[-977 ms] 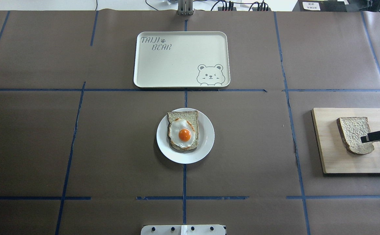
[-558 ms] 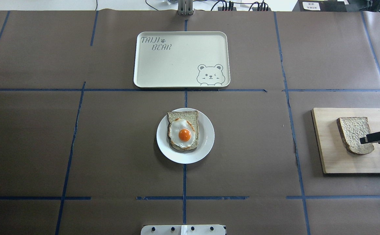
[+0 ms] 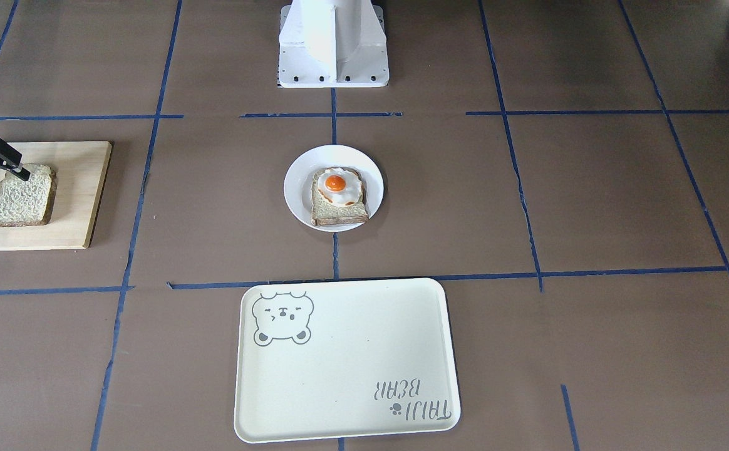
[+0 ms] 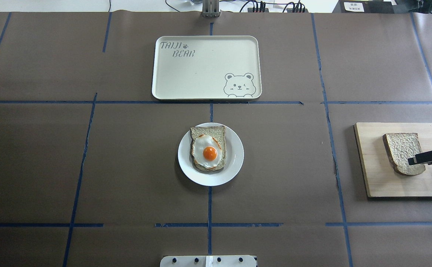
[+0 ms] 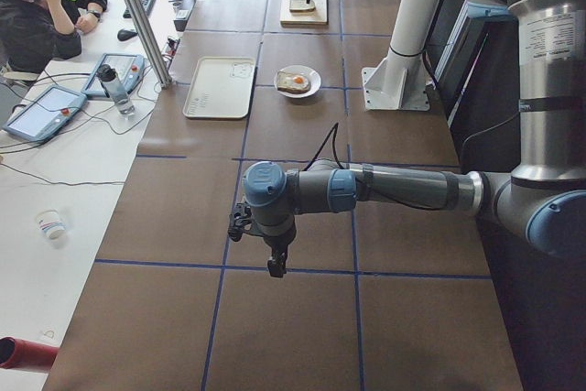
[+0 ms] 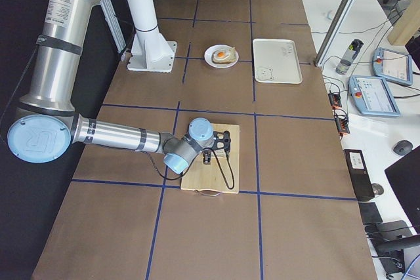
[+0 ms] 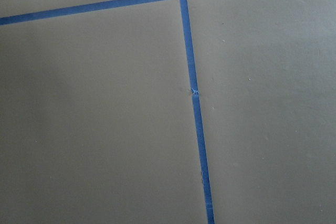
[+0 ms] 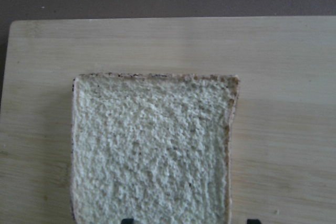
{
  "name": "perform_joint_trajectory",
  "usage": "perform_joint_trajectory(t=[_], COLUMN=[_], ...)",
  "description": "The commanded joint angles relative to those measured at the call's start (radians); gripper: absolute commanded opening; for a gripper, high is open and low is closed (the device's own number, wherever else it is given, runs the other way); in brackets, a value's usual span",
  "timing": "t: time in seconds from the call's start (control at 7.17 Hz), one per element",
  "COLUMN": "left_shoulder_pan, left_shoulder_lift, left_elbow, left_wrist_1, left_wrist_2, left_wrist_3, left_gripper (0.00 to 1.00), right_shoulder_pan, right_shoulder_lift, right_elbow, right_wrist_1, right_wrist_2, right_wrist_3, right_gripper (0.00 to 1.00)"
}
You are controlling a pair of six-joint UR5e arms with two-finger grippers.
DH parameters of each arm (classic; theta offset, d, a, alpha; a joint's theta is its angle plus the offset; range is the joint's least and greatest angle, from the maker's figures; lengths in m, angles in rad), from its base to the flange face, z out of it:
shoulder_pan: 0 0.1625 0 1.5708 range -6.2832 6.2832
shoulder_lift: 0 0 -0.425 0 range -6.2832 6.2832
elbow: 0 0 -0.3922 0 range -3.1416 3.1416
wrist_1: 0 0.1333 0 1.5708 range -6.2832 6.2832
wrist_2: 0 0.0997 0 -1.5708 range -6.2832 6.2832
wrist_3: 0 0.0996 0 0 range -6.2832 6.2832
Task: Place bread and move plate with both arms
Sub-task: 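Lower the right gripper to the bread slice edge on the bamboo board and grasp it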
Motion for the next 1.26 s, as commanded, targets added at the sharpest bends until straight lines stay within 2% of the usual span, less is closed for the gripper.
perform_joint_trajectory(t=[0.0,0.28,0.42,0.84,1.12], left_shoulder_pan=[0.0,0.0,0.0,0.0,0.0], left_shoulder_lift=[0.0,0.0,0.0,0.0,0.0], left_elbow=[0.0,-0.002,-0.002,-0.002,-0.003], left_wrist_1=[0.0,0.0,0.002,0.002,0.002], left_wrist_2=[0.0,0.0,0.0,0.0,0.0], left_wrist_3=[0.0,0.0,0.0,0.0,0.0], left_gripper=[1.0,1.0,1.0,1.0,1.0], right_shoulder_pan=[-0.001,-0.004,-0.004,-0.002,0.033], right_shoulder_lift=[-0.002,-0.002,-0.002,0.002,0.02], right_elbow=[0.0,0.001,0.002,0.012,0.037], right_wrist_1=[0.001,0.001,0.001,0.001,0.0], right_wrist_2=[0.0,0.0,0.0,0.018,0.116], right_wrist_3=[-0.003,-0.017,-0.017,-0.009,-0.004], right_gripper=[0.17,0.04,0.0,0.0,0.0])
